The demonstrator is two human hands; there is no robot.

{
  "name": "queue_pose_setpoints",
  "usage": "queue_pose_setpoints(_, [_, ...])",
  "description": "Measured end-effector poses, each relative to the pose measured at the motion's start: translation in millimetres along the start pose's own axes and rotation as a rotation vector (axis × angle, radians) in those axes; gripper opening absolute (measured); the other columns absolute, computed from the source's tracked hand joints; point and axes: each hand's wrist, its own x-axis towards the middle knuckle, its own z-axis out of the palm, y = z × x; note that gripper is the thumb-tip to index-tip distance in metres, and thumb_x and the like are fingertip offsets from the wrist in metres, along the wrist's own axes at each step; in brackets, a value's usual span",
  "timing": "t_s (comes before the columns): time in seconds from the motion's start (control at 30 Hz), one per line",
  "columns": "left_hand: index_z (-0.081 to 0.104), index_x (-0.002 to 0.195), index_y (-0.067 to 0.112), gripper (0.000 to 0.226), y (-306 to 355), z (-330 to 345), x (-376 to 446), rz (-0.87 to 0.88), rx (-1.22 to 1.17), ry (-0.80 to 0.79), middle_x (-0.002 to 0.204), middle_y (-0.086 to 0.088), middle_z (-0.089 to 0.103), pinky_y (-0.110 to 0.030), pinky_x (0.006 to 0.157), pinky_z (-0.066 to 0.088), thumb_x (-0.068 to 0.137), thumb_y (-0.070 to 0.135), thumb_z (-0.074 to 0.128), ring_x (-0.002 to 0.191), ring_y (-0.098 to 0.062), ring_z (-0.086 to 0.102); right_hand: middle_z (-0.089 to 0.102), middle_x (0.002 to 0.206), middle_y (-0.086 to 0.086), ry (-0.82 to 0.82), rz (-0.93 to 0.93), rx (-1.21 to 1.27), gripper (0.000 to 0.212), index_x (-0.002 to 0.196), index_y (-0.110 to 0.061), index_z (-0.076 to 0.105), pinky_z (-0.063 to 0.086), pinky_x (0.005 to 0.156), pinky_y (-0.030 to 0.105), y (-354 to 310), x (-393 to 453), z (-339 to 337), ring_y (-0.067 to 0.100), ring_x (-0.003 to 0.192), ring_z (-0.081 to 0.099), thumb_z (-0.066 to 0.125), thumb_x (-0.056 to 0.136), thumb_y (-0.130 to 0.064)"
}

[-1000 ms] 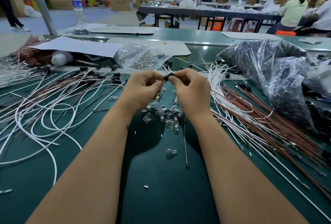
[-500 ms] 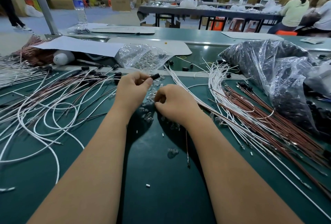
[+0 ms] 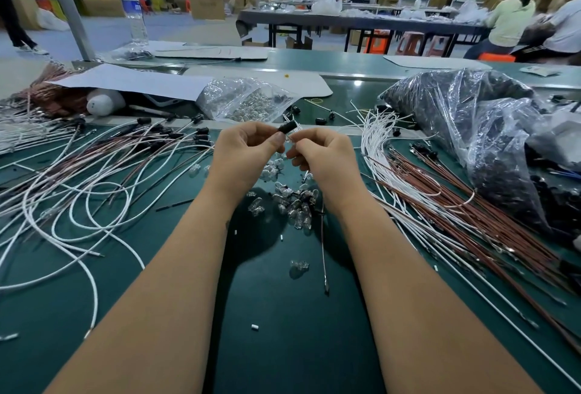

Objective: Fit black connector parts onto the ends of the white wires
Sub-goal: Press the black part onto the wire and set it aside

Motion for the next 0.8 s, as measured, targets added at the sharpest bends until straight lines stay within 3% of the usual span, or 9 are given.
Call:
queue_pose_setpoints(0.07, [0.069,0.083,0.017,0.008,-0.9,0.9,0.3,0.004,0.01,0.004,0.073,-0.002,0.07,-0.028,0.077,0.055,0.087,0.011,0.068,0.072,-0.013,0.065,0.067,0.065,0.001,0.012,0.016,0.082,0.018,0.081,-0.013,0.068,0.046,0.053,0.014,-0.2,0.2,1.6,0.005,0.056,0.06,0.057,0.085,0.0])
queue_pose_setpoints(0.13, [0.069,0.083,0.016,0.007,-1.5,1.1,0.3,0.01,0.01,-0.003,0.073,-0.002,0.07,-0.025,0.075,0.054,0.087,0.009,0.068,0.071,-0.011,0.065,0.066,0.067,0.001,0.018,0.009,0.123,0.016,0.08,-0.014,0.067,0.046,0.054,0.015,0.3,1.2,3.4,0.004,0.056,0.059,0.061,0.086,-0.001])
queue_pose_setpoints(0.23, [0.069,0.085,0.017,0.009,-1.2,-0.8,0.0,-0.009,0.006,-0.02,0.069,0.003,0.069,-0.01,0.058,0.046,0.088,0.01,0.066,0.055,0.0,0.058,0.064,0.068,0.0,0.059,-0.005,0.121,0.017,0.081,-0.016,0.067,0.046,0.06,0.018,1.2,3.8,-0.9,0.007,0.06,0.056,0.061,0.089,-0.002])
queue_pose_setpoints(0.33, [0.069,0.084,0.02,0.013,-3.1,-5.6,0.5,-0.031,0.013,-0.036,0.064,0.007,0.068,-0.012,0.045,0.031,0.09,0.01,0.063,0.045,-0.002,0.039,0.063,0.069,0.0,0.104,0.026,0.228,0.018,0.083,-0.014,0.068,0.045,0.061,0.022,1.0,6.7,-11.3,0.009,0.063,0.055,0.057,0.09,-0.001])
queue_pose_setpoints(0.4, [0.07,0.084,0.019,0.013,-3.2,-6.8,0.0,-0.028,0.027,-0.057,0.064,0.006,0.069,-0.017,0.05,0.035,0.09,0.009,0.063,0.051,-0.007,0.042,0.063,0.067,0.0,0.079,0.015,0.27,0.017,0.085,-0.012,0.069,0.045,0.06,0.021,0.8,7.1,-13.8,0.009,0.061,0.055,0.056,0.09,0.0])
queue_pose_setpoints(0.5, [0.071,0.083,0.019,0.014,-3.2,-5.5,-0.6,-0.038,0.028,-0.081,0.067,0.002,0.07,-0.037,0.072,0.049,0.089,0.007,0.064,0.068,-0.021,0.057,0.063,0.064,-0.001,0.026,-0.006,0.238,0.017,0.086,-0.01,0.069,0.045,0.058,0.019,0.7,6.9,-10.9,0.009,0.058,0.055,0.056,0.09,0.0])
queue_pose_setpoints(0.57, [0.07,0.082,0.02,0.016,-3.3,-5.4,-0.7,-0.039,0.026,-0.084,0.066,0.003,0.07,-0.044,0.08,0.05,0.089,0.006,0.064,0.073,-0.024,0.06,0.063,0.064,-0.001,0.019,0.002,0.201,0.018,0.085,-0.011,0.07,0.046,0.058,0.018,0.9,7.0,-9.8,0.009,0.059,0.055,0.056,0.09,0.0])
queue_pose_setpoints(0.67, [0.071,0.082,0.018,0.015,-5.1,-5.7,0.1,-0.035,0.032,-0.091,0.065,0.004,0.07,-0.036,0.076,0.05,0.088,0.006,0.065,0.071,-0.02,0.061,0.062,0.063,-0.001,0.042,0.02,0.169,0.018,0.085,-0.01,0.07,0.046,0.057,0.018,2.0,7.5,-11.2,0.008,0.058,0.054,0.055,0.088,0.0])
queue_pose_setpoints(0.8, [0.071,0.08,0.019,0.016,-6.6,-5.2,0.1,-0.025,0.053,-0.104,0.061,0.007,0.068,-0.015,0.057,0.042,0.087,0.006,0.066,0.057,-0.007,0.054,0.062,0.063,-0.001,0.029,0.033,0.152,0.018,0.084,-0.009,0.07,0.047,0.058,0.019,2.3,6.7,-10.1,0.008,0.058,0.055,0.056,0.087,0.001])
